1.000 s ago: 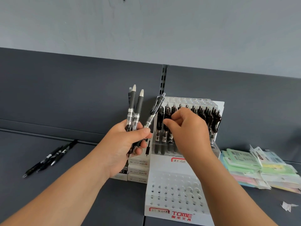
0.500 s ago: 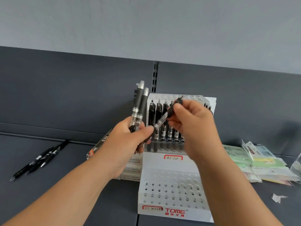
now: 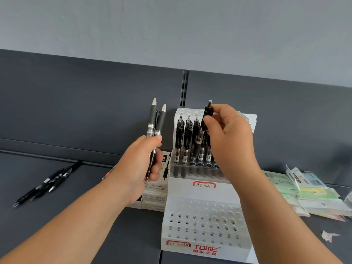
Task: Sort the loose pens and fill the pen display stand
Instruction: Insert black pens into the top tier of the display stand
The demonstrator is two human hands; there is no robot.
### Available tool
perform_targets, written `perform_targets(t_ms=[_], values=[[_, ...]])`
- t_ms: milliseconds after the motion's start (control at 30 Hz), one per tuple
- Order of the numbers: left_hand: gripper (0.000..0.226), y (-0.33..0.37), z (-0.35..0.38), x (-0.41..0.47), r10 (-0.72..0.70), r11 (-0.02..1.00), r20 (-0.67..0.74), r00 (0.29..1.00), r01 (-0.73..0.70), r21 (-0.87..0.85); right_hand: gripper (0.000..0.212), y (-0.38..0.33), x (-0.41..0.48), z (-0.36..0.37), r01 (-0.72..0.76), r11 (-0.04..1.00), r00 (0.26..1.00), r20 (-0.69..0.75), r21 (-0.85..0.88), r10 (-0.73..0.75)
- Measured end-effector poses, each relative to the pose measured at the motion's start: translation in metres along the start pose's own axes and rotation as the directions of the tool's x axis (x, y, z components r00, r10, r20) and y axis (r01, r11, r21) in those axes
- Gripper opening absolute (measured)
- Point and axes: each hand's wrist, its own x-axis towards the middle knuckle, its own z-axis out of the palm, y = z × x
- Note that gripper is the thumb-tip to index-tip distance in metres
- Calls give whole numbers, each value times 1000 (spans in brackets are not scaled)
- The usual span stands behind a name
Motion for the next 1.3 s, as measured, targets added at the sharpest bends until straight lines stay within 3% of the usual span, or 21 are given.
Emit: perform_targets(t_ms=[233, 433, 567, 833, 900, 933, 1033, 1167, 1300], values=[[17, -1, -1, 4, 2, 1000, 22, 1000, -2, 12, 10, -1, 2, 0, 8, 999, 1000, 0, -52, -8], [16, 0, 1, 6, -12, 1000, 51, 999, 12, 7, 12, 11, -7, 11, -31, 970, 991, 118, -240, 60], [12, 0, 5, 6, -2, 1000, 85, 996, 1, 7, 2, 14, -13, 11, -82, 959, 990, 87, -270, 109], [14, 6, 14, -1, 36, 998, 182, 983, -43, 35, 9, 10, -9, 6, -69, 942, 992, 78, -327, 100], [13, 7, 16, -2, 37, 997, 179, 983, -49, 60, 6, 5, -10, 1, -64, 976, 998, 10, -208, 68], [11, 7, 17, -2, 37, 996, 180, 983, -52, 79, 5, 1, -11, -2, -93, 994, 996, 1, -54, 93], [7, 6, 21, -2, 41, 984, 196, 980, -73, 161, 7, -8, -12, -7, -243, 901, 968, 151, 358, 201], [3, 8, 24, -1, 38, 985, 227, 973, -75, 157, 7, 3, -7, -19, -277, 837, 961, 126, 472, 247], [6, 13, 21, 3, 42, 997, 199, 979, -54, 58, 15, 20, -6, -38, -320, 701, 938, 109, 637, 329]])
